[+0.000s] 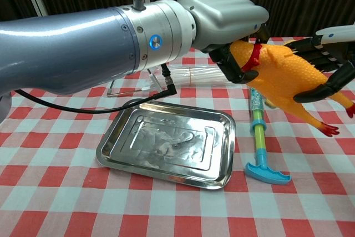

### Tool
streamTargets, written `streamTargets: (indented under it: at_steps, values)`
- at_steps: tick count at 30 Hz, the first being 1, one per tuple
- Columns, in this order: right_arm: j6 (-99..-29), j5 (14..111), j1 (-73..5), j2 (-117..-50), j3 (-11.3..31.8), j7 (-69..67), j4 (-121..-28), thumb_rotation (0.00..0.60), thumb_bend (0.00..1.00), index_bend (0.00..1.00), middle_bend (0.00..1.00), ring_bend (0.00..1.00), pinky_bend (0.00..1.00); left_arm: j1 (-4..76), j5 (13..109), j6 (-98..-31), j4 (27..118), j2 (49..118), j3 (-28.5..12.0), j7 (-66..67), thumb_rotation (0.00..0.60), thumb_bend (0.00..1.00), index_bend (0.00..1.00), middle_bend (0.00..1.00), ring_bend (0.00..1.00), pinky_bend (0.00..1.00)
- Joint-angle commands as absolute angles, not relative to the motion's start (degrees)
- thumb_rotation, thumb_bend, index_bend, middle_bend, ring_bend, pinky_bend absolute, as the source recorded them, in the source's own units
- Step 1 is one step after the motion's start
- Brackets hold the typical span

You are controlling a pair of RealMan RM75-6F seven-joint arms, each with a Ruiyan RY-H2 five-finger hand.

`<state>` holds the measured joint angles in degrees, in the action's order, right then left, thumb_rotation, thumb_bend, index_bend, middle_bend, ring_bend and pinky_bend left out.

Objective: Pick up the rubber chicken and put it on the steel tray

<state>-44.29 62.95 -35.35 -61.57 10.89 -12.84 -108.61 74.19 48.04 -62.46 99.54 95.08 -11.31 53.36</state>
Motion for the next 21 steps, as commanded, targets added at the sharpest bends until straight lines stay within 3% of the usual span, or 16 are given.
streamTargets:
  at_steps: [1,4,6,11,14,19,21]
  values:
    - [-44.98,62.20,-35.41,-62.05,11.11,-12.54,-108.32,0.600,0.67,0.38,0.35,0.34,0.45,74.21,48.07,-62.40,99.60,95.17,-11.32,53.43,0.600,0.67,0.57,0.67,0.61,0.59]
    - [-45.79,61.51,-35.45,-62.50,11.33,-12.07,-107.82,0.600,0.92,0.55,0.49,0.50,0.58,74.08,48.17,-62.38,99.97,95.06,-11.35,53.37,0.600,0.67,0.57,0.67,0.61,0.59]
    - [-46.23,61.30,-35.41,-62.84,11.40,-11.93,-107.54,0.600,0.99,0.65,0.58,0.60,0.67,73.93,48.06,-62.31,100.35,94.89,-11.43,53.12,0.600,0.67,0.58,0.67,0.61,0.59]
    - [-47.33,61.47,-35.05,-63.63,11.39,-11.87,-106.77,0.600,1.00,0.89,0.77,0.79,0.83,73.74,47.68,-61.83,100.93,94.45,-11.34,52.91,0.600,0.67,0.58,0.67,0.61,0.59]
    - [-47.93,61.84,-34.80,-63.96,11.33,-11.83,-106.57,0.600,1.00,0.98,0.84,0.85,0.89,73.66,47.50,-61.58,100.94,94.44,-11.24,52.72,0.600,0.67,0.58,0.67,0.61,0.59]
    - [-49.36,62.51,-34.34,-64.33,11.20,-11.03,-106.62,0.600,1.00,1.00,0.88,0.89,0.91,73.36,47.62,-61.45,101.05,94.37,-11.11,52.16,0.600,0.67,0.58,0.67,0.61,0.59]
    - [-49.48,62.83,-34.22,-64.25,11.11,-11.01,-106.75,0.600,1.00,0.96,0.87,0.85,0.89,73.18,47.81,-61.49,101.10,94.23,-11.08,51.88,0.600,0.67,0.58,0.67,0.61,0.59]
